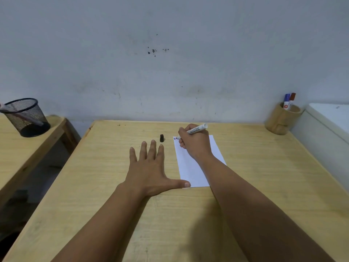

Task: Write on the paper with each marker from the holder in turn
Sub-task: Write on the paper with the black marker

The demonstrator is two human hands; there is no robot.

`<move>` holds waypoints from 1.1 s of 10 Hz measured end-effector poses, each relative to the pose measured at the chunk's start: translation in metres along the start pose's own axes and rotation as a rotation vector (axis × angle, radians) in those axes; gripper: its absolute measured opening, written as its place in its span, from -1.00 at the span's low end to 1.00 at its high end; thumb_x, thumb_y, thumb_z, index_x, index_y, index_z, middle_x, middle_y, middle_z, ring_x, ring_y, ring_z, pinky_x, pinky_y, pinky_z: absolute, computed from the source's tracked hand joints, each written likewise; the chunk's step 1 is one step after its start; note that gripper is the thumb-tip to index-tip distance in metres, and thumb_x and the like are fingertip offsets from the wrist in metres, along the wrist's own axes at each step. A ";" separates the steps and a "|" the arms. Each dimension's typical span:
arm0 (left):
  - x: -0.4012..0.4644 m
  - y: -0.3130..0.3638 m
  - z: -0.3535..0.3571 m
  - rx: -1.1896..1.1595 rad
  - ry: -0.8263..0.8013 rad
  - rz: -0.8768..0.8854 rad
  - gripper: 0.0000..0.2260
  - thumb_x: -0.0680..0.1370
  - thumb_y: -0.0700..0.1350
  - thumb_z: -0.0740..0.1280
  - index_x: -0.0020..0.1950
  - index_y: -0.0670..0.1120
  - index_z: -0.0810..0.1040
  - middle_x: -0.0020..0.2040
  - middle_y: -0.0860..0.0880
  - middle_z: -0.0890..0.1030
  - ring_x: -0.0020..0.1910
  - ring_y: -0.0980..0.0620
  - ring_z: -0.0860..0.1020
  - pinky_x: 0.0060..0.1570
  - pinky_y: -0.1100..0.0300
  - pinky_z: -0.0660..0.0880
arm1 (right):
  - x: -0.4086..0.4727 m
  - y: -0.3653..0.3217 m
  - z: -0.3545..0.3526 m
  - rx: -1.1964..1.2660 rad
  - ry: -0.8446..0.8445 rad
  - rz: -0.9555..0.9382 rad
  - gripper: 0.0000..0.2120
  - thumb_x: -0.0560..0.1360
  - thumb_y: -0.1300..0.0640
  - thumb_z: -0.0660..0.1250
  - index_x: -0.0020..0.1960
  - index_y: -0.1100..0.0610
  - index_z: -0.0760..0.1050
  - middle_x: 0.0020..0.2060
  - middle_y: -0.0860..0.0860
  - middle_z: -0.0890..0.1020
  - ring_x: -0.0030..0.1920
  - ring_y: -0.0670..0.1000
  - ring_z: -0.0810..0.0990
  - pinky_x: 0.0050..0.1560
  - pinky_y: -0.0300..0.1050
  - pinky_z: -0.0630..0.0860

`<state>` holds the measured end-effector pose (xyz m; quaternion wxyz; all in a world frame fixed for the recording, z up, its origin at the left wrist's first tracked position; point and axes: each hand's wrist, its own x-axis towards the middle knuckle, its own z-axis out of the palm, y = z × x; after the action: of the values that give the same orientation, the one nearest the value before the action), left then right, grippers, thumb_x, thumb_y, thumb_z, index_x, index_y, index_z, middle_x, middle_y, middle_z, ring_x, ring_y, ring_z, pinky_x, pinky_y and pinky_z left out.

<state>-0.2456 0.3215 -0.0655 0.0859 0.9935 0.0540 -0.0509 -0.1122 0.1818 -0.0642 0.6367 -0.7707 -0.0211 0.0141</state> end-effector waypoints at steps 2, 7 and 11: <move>0.000 0.000 0.001 -0.001 0.010 -0.002 0.38 0.10 0.80 -0.01 0.71 -0.01 -0.19 0.71 -0.08 -0.24 0.67 -0.16 -0.33 0.56 -0.36 -0.29 | -0.001 0.000 0.000 -0.033 -0.004 -0.019 -0.70 0.44 0.03 0.44 -0.45 0.00 0.53 -0.37 0.14 0.73 -0.37 0.07 0.69 -0.12 0.10 0.71; 0.000 0.002 0.000 -0.009 0.005 -0.008 0.39 0.10 0.80 0.02 0.71 -0.02 -0.17 0.71 -0.08 -0.23 0.67 -0.15 -0.32 0.56 -0.36 -0.29 | 0.002 0.003 0.000 -0.076 -0.017 -0.031 -0.73 0.42 0.00 0.42 -0.43 0.02 0.53 -0.37 0.09 0.72 -0.37 0.05 0.67 -0.06 0.25 0.71; 0.000 0.001 -0.002 -0.021 0.000 -0.008 0.39 0.09 0.79 0.02 0.71 -0.02 -0.17 0.71 -0.08 -0.24 0.67 -0.15 -0.33 0.56 -0.36 -0.30 | 0.006 0.005 0.000 0.069 0.040 0.011 -0.75 0.51 0.12 0.47 -0.29 0.18 0.53 -0.33 0.25 0.72 -0.34 0.06 0.70 -0.17 0.02 0.70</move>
<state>-0.2449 0.3206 -0.0628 0.0960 0.9924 0.0585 -0.0506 -0.1058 0.1810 -0.0687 0.6632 -0.7484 -0.0037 0.0031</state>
